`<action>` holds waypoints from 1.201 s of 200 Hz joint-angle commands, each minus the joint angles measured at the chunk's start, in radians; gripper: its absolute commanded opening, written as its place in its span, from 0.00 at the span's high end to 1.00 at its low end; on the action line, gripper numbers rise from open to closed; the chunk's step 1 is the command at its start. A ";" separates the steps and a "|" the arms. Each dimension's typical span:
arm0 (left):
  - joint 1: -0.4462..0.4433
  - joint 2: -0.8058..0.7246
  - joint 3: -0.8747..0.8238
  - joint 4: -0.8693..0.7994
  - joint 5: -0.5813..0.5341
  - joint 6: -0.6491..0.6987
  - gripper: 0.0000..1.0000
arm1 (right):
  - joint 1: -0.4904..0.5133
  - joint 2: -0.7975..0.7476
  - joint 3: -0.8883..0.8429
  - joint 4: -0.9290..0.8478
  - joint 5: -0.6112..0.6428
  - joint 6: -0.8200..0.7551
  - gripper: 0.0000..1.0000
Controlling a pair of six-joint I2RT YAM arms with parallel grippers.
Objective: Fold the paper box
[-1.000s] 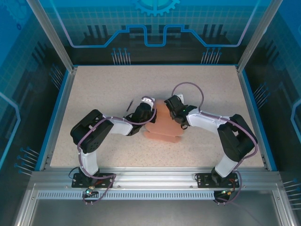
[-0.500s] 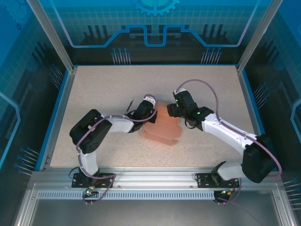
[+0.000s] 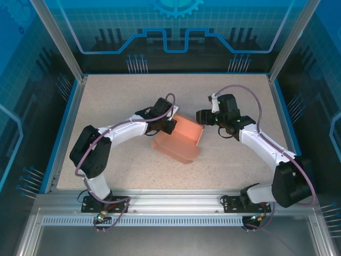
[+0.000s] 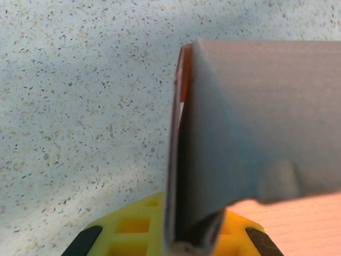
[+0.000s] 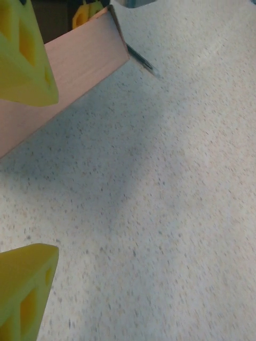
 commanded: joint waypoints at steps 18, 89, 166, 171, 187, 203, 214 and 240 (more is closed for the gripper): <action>0.012 0.098 0.157 -0.375 0.040 0.121 1.00 | -0.025 0.002 -0.036 0.010 -0.037 0.004 0.31; 0.003 0.352 0.466 -0.718 -0.036 0.199 0.99 | -0.091 -0.091 -0.152 0.014 -0.003 0.001 0.31; -0.038 0.658 0.865 -0.954 -0.113 0.218 0.96 | -0.123 -0.128 -0.200 0.003 0.009 -0.006 0.31; -0.041 0.674 0.886 -0.964 -0.115 0.218 0.95 | -0.123 -0.128 -0.202 0.003 0.009 -0.005 0.31; -0.044 0.717 0.948 -0.989 -0.122 0.219 0.93 | -0.125 -0.125 -0.205 0.003 0.007 -0.004 0.31; -0.047 0.758 0.998 -1.007 -0.132 0.216 0.91 | -0.128 -0.126 -0.211 0.004 0.005 -0.004 0.31; -0.049 0.779 1.024 -1.014 -0.143 0.215 0.89 | -0.130 -0.126 -0.215 0.004 0.005 -0.004 0.31; -0.052 0.788 1.060 -1.001 -0.138 0.220 0.84 | -0.135 -0.127 -0.217 0.002 0.001 -0.004 0.31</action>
